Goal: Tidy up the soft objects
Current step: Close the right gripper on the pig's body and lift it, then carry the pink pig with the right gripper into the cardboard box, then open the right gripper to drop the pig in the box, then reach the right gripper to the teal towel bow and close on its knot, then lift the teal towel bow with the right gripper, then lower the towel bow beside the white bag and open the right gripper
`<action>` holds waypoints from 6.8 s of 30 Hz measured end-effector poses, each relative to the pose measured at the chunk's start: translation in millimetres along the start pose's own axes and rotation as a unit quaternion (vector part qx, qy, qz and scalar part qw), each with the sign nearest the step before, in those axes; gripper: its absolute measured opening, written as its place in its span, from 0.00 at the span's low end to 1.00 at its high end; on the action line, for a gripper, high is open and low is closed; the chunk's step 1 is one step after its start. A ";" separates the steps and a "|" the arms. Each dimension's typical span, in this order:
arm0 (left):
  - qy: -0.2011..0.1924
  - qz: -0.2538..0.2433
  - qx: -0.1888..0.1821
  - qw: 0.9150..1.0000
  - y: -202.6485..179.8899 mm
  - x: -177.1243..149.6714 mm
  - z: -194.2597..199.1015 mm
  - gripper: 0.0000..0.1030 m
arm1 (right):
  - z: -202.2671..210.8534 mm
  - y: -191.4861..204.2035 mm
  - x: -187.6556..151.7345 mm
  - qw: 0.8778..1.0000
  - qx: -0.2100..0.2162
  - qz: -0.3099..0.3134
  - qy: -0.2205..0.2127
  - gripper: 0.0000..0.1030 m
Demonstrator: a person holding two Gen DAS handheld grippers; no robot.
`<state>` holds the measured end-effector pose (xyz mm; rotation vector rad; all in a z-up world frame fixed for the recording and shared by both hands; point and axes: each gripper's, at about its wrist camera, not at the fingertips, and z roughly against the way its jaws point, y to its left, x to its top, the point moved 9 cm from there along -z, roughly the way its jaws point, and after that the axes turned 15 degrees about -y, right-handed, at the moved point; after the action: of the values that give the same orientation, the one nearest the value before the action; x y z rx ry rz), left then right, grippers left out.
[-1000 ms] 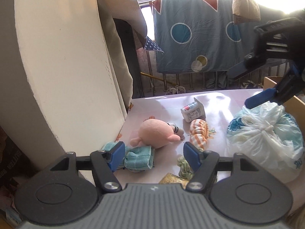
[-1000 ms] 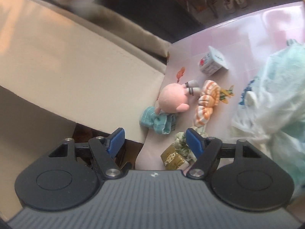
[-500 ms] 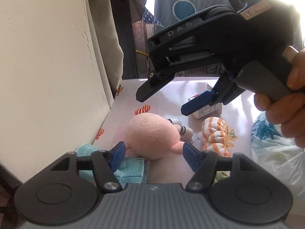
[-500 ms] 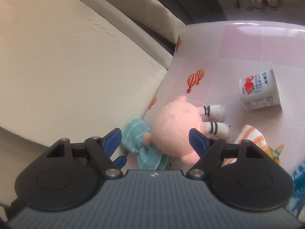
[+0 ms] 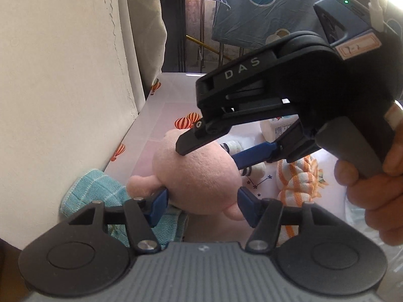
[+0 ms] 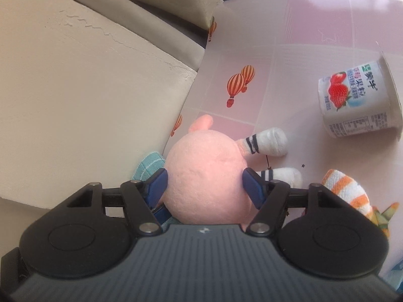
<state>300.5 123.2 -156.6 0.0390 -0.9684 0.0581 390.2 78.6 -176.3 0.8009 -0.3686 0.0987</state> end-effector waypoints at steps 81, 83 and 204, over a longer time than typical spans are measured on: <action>-0.034 -0.112 -0.289 0.950 -347.7 52.6 169.8 0.72 | 508.7 -253.7 -113.1 0.902 -0.125 -0.247 -0.331 0.69; -0.045 -0.098 -0.278 0.955 -321.3 59.3 176.2 0.73 | 507.8 -233.4 -109.0 0.908 -0.116 -0.229 -0.331 0.69; 0.074 0.039 -0.237 0.968 -139.0 -91.8 186.5 0.40 | 297.0 -30.9 -170.7 0.994 -0.012 0.042 -0.098 0.40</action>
<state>104.5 -29.5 -127.8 -0.4390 -0.8141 -0.0988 153.4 -146.9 -69.8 0.7728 -0.5882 0.0931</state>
